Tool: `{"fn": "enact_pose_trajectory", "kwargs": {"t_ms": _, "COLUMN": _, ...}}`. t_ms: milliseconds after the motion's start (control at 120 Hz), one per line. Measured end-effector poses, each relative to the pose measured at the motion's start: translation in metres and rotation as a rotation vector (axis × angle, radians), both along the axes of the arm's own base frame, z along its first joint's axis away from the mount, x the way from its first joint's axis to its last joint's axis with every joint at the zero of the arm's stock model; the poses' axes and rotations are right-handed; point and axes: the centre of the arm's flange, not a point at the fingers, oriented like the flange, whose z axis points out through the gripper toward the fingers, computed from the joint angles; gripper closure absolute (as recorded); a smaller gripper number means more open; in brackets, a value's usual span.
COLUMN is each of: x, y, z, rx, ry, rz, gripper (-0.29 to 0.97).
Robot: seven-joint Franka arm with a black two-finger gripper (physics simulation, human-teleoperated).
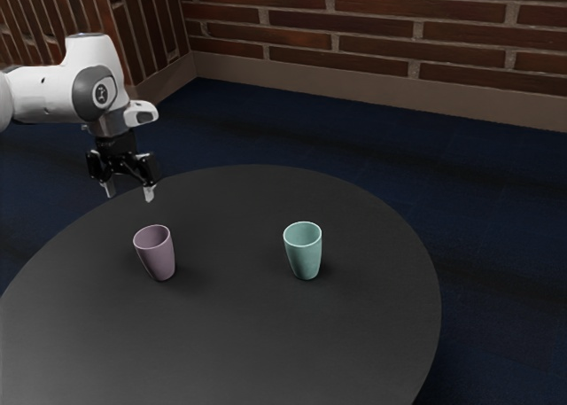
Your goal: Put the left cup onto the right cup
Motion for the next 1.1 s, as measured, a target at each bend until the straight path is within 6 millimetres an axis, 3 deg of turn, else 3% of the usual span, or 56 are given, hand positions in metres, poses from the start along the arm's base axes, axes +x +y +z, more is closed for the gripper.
{"fn": "enact_pose_trajectory", "kwargs": {"t_ms": 375, "x": -0.003, "y": 0.021, "z": -0.022, "rx": 0.013, "ry": 0.003, "rz": 0.060, "gripper": 0.00}}
{"fn": "enact_pose_trajectory", "kwargs": {"t_ms": 742, "x": -0.016, "y": 0.019, "z": -0.047, "rx": 0.006, "ry": 0.016, "rz": 0.082, "gripper": 0.00}}
{"fn": "enact_pose_trajectory", "kwargs": {"t_ms": 1100, "x": -0.012, "y": 0.014, "z": -0.058, "rx": 0.014, "ry": 0.013, "rz": 0.083, "gripper": 0.00}}
